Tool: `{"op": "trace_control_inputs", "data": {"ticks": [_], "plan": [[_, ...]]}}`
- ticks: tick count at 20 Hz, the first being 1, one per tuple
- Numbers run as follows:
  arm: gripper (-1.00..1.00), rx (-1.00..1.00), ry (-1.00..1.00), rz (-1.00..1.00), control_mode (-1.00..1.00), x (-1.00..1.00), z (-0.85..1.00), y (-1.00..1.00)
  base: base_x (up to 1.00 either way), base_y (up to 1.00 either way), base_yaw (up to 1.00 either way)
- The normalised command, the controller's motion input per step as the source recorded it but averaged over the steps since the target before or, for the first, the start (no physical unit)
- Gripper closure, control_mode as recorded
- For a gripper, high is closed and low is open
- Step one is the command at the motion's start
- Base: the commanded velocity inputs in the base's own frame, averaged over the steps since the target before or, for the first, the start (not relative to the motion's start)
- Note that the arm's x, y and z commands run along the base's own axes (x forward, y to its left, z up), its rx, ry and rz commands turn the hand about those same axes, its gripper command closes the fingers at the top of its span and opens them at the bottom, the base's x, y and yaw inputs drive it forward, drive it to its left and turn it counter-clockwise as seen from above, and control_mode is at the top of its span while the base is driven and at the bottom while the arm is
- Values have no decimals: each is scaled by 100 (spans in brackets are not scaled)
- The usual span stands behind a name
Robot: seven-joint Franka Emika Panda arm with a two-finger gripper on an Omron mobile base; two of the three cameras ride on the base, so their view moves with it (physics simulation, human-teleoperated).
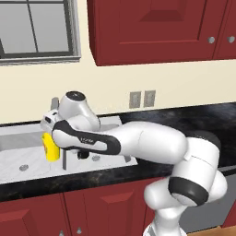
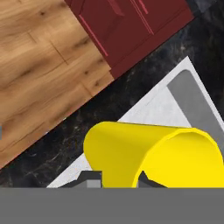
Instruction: Move any existing items from the left basin to the right basin for drying. Then move the cup from the counter to the left basin of the sink for washing.
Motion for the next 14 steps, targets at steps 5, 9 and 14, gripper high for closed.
{"op": "trace_control_inputs", "data": {"ticks": [5, 9, 14], "plan": [[100, -10, 0, 6, -100, 52, -34, 32, 0, 0, 0], [100, -6, -1, 8, -100, 37, -39, 28, 0, 0, 0], [100, 0, -4, 10, -100, 1, -41, 26, 0, 0, 0]]}}
